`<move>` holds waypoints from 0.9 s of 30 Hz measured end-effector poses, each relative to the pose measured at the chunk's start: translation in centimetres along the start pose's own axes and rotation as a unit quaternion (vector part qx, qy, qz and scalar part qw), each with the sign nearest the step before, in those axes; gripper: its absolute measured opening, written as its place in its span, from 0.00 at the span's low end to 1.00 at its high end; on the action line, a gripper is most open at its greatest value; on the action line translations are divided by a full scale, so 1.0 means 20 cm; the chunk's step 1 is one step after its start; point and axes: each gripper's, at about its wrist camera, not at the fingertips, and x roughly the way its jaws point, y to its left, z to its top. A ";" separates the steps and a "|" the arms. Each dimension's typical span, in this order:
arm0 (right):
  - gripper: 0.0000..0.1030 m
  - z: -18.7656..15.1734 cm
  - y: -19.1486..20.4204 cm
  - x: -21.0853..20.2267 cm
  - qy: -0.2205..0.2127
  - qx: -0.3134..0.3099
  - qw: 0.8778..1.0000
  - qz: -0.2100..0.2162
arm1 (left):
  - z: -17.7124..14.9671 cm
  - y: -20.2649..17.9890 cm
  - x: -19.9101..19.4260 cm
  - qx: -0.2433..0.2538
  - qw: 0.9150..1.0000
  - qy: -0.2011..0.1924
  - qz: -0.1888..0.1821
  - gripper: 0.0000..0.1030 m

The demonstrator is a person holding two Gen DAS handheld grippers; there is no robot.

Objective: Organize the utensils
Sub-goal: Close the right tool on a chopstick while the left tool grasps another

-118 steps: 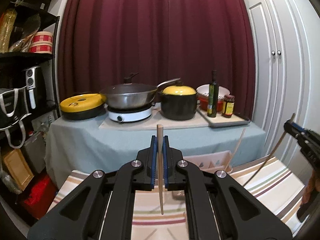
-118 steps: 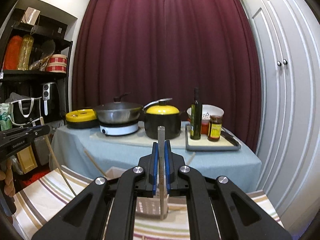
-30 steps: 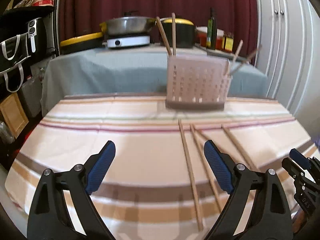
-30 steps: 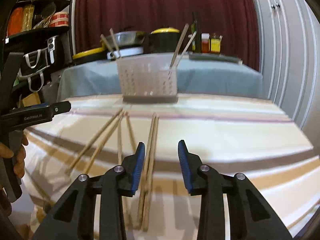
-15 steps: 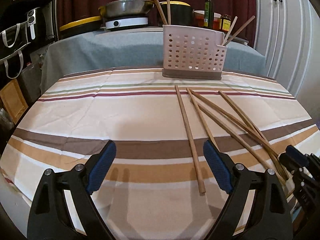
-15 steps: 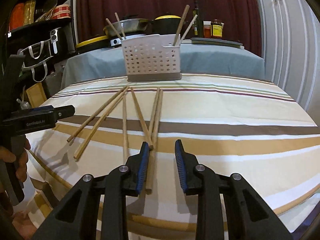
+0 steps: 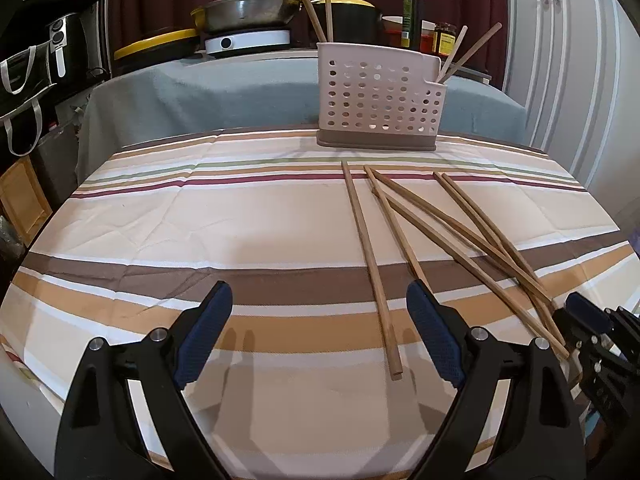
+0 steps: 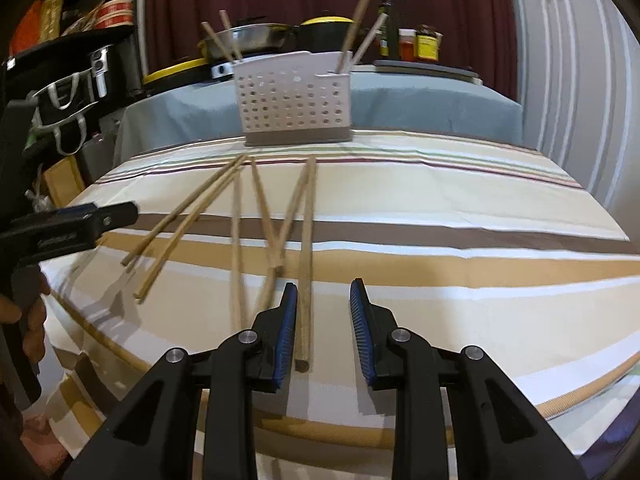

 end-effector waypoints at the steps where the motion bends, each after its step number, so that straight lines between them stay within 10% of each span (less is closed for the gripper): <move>1: 0.24 0.00 0.00 0.00 0.000 0.002 1.000 -0.003 | -0.01 0.00 0.00 0.000 1.000 0.002 -0.001 0.84; 6: 0.11 0.00 -0.01 -0.01 -0.001 0.003 1.000 -0.004 | -0.03 0.00 0.00 -0.001 1.000 0.005 -0.005 0.83; 18: 0.10 0.00 -0.01 -0.01 -0.005 0.010 1.000 -0.002 | -0.12 -0.02 -0.01 -0.013 1.000 0.004 -0.001 0.57; 27: 0.10 0.00 -0.02 -0.01 -0.007 0.015 1.000 0.002 | -0.20 -0.11 -0.02 0.006 1.000 -0.010 -0.008 0.55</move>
